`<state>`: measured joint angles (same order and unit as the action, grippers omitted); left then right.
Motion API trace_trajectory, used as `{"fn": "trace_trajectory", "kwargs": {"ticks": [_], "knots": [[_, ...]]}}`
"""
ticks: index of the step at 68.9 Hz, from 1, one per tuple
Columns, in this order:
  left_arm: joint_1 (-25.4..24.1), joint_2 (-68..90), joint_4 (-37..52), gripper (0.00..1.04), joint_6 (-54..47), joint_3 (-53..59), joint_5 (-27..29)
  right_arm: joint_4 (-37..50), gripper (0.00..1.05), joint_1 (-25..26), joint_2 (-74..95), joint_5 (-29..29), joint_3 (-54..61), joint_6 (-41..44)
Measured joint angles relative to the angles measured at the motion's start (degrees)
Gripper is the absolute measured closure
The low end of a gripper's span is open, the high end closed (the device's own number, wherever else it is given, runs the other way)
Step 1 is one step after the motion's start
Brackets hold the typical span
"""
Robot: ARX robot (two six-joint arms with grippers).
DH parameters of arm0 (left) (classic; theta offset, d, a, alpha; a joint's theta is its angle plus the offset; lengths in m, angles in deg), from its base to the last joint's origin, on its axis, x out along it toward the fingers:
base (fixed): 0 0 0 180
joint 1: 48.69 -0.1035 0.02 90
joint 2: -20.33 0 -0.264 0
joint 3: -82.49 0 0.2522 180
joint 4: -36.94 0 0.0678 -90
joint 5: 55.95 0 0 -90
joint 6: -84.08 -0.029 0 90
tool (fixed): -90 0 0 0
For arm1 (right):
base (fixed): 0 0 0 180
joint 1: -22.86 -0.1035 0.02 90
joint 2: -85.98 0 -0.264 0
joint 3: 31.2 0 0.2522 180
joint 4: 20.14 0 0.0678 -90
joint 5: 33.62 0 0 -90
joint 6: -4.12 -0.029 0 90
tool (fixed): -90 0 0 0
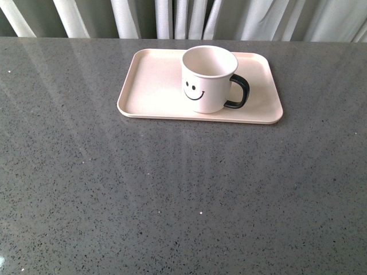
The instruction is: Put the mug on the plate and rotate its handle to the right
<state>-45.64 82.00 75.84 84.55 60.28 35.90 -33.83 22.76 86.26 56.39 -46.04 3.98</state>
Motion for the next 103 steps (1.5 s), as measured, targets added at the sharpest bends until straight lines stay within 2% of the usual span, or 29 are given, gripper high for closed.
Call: {"fn": "trace_trajectory", "kwargs": {"ticks": [5,13,65,103], "knots": [[-2.3,-2.1,0.1,1.03,0.0,2.0,-1.4,0.0,0.09,0.0,0.0,0.0,0.0,0.0],[-2.9,-4.2,0.3,1.03,0.0,4.7,-1.7,0.0,0.09,0.0,0.0,0.0,0.0,0.0],[-2.9,-36.5,-27.7,1.03,-0.1,7.7,-1.9,0.0,0.09,0.0,0.0,0.0,0.0,0.0],[-2.9,-48.7,-39.6,1.03,-0.1,7.7,-1.9,0.0,0.09,0.0,0.0,0.0,0.0,0.0]]}}
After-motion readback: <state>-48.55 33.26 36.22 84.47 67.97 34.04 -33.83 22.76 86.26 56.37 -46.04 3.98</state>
